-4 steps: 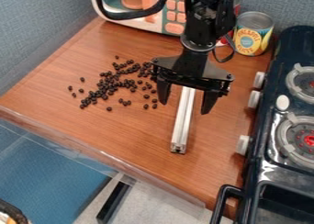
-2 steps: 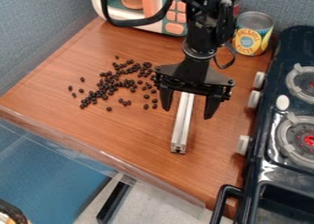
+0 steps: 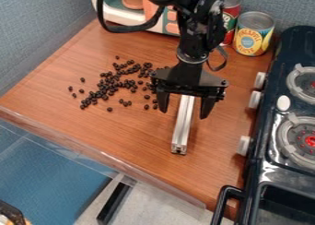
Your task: Sweep into pile
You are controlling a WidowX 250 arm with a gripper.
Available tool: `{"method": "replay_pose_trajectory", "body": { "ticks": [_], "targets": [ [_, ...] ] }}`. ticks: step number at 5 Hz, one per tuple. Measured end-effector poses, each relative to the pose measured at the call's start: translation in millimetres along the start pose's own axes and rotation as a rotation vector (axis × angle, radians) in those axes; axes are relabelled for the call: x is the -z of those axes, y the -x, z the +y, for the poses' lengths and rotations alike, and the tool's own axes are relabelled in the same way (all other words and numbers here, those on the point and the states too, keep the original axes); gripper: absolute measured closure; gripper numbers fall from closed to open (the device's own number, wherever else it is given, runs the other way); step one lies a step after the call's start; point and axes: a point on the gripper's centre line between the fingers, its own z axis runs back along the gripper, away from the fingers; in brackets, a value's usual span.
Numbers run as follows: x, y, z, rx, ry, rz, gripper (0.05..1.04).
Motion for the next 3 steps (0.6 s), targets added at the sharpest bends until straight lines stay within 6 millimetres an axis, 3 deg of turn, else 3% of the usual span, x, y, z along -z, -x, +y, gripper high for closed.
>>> {"method": "replay_pose_trajectory", "body": {
  "ticks": [1, 3],
  "targets": [
    [16.1, 1.9, 5.4, -0.020, -0.019, 0.016, 0.133],
    [22.2, 6.5, 4.4, -0.020, -0.003, 0.011, 0.692]
  ]
}}
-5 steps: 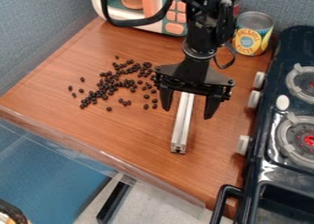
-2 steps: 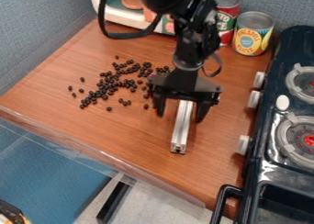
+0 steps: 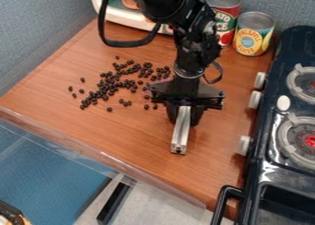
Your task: Sweep into pile
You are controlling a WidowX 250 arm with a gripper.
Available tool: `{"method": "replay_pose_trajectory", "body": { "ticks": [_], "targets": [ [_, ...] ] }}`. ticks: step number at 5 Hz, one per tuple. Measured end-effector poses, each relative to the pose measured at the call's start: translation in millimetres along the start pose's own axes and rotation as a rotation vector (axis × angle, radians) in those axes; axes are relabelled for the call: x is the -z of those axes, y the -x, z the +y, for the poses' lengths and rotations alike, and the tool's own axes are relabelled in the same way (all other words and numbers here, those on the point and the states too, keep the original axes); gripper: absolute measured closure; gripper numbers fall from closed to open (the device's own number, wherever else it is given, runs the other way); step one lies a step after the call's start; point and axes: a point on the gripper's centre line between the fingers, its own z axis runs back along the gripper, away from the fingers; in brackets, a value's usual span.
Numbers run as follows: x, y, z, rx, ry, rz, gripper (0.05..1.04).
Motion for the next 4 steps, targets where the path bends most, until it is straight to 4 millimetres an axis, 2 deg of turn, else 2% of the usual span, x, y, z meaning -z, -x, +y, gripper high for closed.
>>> {"method": "replay_pose_trajectory", "body": {
  "ticks": [1, 2, 3, 4],
  "targets": [
    [-5.0, 5.7, -3.1, -0.006, 0.025, 0.039, 0.704],
    [-31.9, -7.2, -14.5, -0.059, 0.115, 0.044, 0.704],
    [-62.8, -26.2, -4.2, -0.139, 0.189, 0.030, 0.704],
    [-72.8, -33.4, 25.3, -0.247, 0.209, 0.052, 0.704]
  ]
}}
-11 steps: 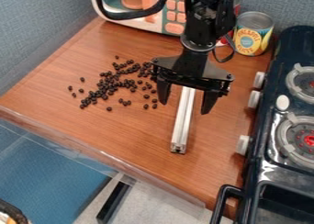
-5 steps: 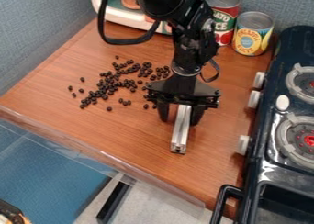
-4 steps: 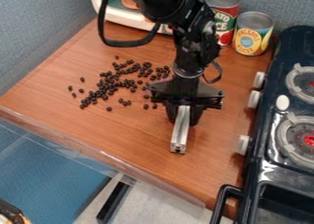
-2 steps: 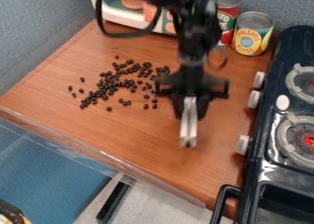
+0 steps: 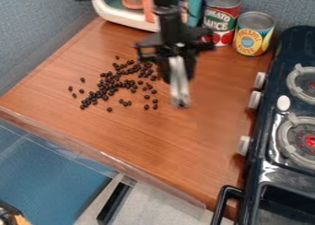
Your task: Sweep into pile
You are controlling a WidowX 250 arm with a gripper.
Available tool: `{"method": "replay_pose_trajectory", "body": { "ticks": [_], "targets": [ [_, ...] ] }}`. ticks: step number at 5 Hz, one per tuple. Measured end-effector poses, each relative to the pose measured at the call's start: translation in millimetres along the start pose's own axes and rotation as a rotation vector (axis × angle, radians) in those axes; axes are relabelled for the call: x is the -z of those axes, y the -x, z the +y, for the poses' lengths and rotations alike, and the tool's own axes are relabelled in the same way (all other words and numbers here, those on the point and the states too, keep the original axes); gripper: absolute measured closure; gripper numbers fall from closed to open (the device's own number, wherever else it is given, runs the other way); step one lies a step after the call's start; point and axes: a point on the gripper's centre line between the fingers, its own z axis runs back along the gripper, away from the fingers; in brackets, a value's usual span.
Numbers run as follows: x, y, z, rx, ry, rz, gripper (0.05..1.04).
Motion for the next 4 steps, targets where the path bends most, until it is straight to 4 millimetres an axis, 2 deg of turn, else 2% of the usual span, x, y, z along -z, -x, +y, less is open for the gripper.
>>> {"method": "replay_pose_trajectory", "body": {
  "ticks": [1, 3, 4],
  "targets": [
    [-9.7, -9.0, 35.8, -0.036, -0.038, -0.022, 0.704],
    [-18.5, -22.2, 92.6, 0.051, -0.163, -0.014, 0.704],
    [-23.2, -35.9, 115.1, -0.065, -0.195, -0.083, 0.704]
  ]
}}
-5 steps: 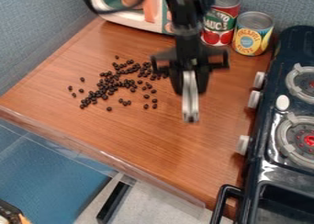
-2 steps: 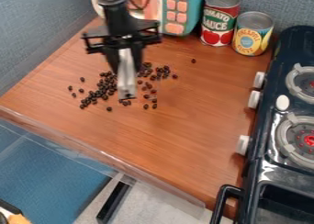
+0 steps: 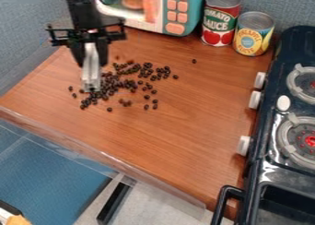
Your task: Sweep into pile
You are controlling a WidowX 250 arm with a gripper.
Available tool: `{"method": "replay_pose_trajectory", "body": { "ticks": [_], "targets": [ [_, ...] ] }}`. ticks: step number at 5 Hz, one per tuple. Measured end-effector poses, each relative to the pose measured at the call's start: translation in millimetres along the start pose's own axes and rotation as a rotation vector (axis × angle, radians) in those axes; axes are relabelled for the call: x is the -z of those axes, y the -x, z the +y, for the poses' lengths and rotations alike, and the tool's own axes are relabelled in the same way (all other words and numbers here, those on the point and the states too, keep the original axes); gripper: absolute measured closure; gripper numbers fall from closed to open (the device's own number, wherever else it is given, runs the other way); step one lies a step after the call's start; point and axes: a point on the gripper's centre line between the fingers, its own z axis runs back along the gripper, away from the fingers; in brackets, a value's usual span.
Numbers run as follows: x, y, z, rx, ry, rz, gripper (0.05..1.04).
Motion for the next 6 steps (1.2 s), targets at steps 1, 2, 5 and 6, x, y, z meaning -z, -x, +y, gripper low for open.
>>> {"method": "replay_pose_trajectory", "body": {
  "ticks": [1, 2, 5, 6],
  "targets": [
    [4.2, -8.6, 29.8, -0.205, -0.042, -0.012, 0.704],
    [17.2, -10.6, 47.9, -0.449, -0.047, 0.004, 0.704],
    [61.8, 20.8, 54.5, -0.588, -0.126, 0.029, 0.704],
    [68.6, 23.7, 50.0, -0.561, -0.138, 0.022, 0.704]
  ]
}}
